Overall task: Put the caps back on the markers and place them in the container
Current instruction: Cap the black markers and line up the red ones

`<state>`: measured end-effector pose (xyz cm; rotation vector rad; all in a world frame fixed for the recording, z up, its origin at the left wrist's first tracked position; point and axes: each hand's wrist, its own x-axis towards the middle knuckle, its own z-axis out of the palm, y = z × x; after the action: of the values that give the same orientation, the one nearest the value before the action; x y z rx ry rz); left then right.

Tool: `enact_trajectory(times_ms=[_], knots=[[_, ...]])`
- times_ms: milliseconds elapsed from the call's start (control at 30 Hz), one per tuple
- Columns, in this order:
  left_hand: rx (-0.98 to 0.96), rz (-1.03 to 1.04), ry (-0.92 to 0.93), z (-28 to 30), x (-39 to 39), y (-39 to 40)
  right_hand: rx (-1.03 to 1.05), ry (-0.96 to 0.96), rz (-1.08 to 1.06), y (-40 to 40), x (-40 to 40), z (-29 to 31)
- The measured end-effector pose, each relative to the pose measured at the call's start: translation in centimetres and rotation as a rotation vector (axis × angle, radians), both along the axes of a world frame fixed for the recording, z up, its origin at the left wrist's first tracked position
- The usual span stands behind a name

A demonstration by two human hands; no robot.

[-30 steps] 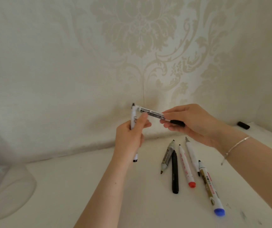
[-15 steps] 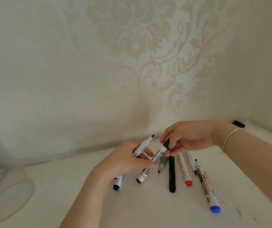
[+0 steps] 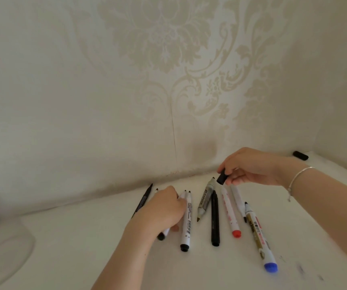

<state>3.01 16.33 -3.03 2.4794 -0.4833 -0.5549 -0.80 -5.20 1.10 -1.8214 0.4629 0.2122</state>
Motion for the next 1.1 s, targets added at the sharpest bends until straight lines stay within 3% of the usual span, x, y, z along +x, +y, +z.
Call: enact_trajectory(times_ms=[133, 267, 433, 633, 767, 900, 1100], knots=[[0.077, -0.020, -0.353, 0.0, -1.1, -0.8, 0.005, -0.033, 0.004, -0.1, -0.1, -0.2], [0.173, -0.058, -0.572, 0.3, -2.0, -2.0, -0.011, -0.068, -0.008, -0.2, -0.1, -0.3], [0.287, -0.245, -0.614, -0.1, -3.8, -4.7, -0.013, -0.136, -0.102, -0.5, 0.0, -0.3], [0.404, -0.275, -0.644, -0.4, -4.1, -6.3, -0.029, -0.199, -0.210, -0.6, -0.1, -0.4], [0.159, -0.175, -0.540, 0.1, -3.5, -6.5, -0.017, -0.305, -0.322, -0.7, 0.2, -0.1], [-0.084, -0.074, -0.564, 0.4, -2.2, -6.0, 0.001, -0.387, -0.356, -0.5, 0.2, 0.6], [-0.202, -0.053, -0.601, 0.4, -1.5, -5.7, 0.138, -0.436, -0.306, 0.3, 0.1, 1.1]])
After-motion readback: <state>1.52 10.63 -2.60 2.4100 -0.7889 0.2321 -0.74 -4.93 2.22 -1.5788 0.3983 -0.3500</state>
